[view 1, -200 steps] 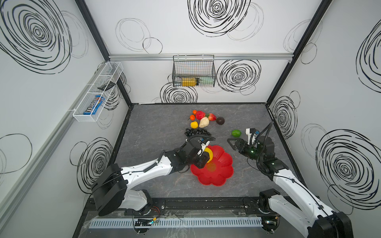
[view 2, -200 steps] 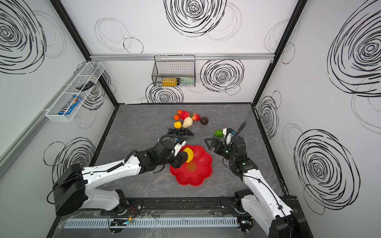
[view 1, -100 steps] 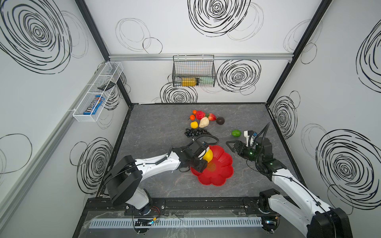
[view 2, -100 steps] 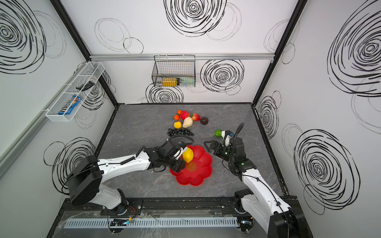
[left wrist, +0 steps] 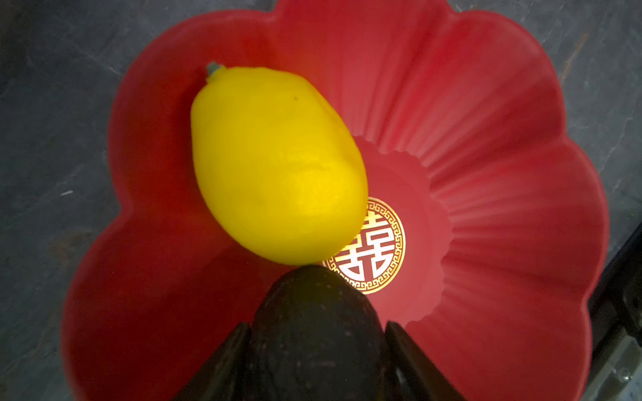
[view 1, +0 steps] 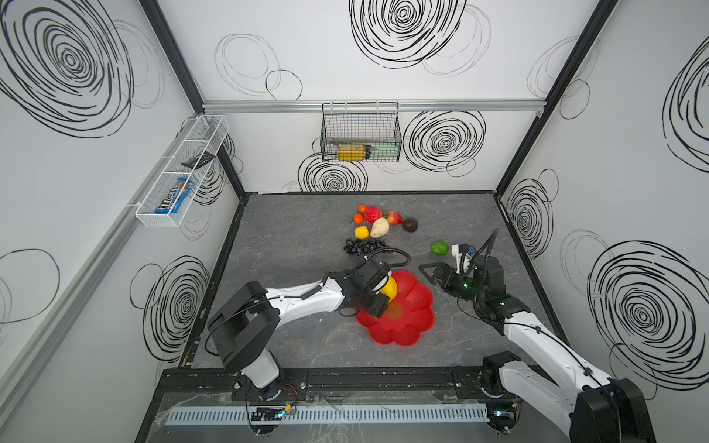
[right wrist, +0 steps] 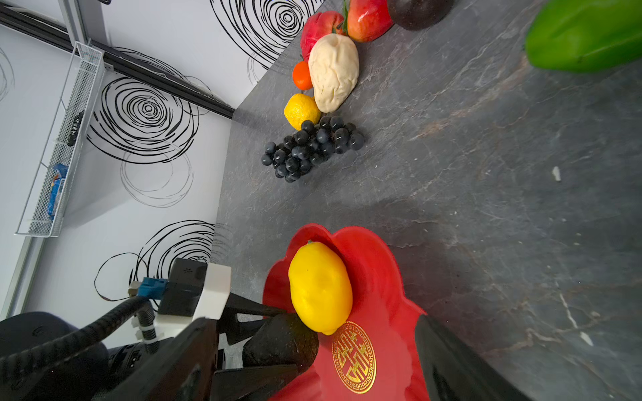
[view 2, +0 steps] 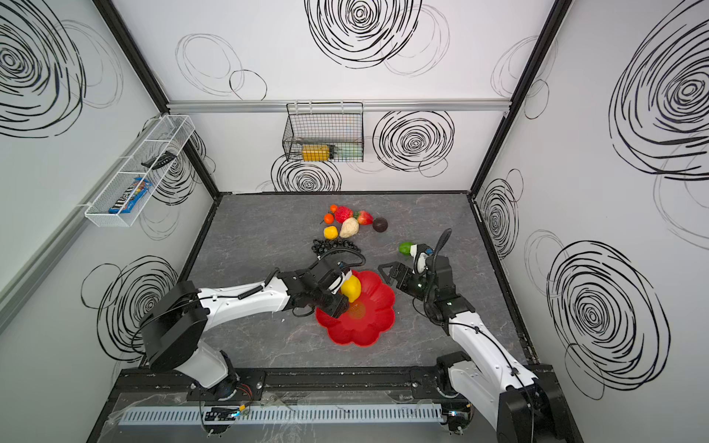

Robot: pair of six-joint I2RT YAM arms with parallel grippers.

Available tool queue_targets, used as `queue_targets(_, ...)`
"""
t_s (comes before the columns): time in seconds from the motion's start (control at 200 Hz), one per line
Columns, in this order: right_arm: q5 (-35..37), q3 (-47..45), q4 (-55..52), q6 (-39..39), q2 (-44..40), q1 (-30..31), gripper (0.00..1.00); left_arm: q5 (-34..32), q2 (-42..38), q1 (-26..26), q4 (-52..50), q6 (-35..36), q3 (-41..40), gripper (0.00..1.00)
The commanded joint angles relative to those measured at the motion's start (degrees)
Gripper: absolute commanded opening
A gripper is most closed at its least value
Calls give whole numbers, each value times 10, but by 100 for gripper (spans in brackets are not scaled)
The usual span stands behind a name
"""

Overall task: Arrange fruit in a fruit bowl
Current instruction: Place the fruit in the fruit bowl.

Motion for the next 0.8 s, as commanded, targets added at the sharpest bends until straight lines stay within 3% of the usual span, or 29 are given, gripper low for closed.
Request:
queue_targets(0.0,-7,-5,14,0,1,-2,94,-14,10,-1,0,-5,15,64)
queue_targets(0.475,-12,-11,24,2,6,-3,94,-48,6,-3,-3,-11,12,78)
queue_targets(0.791,-20,-10,24,5,13,-3,94,-72,-31,-11,-10,-6,12,80)
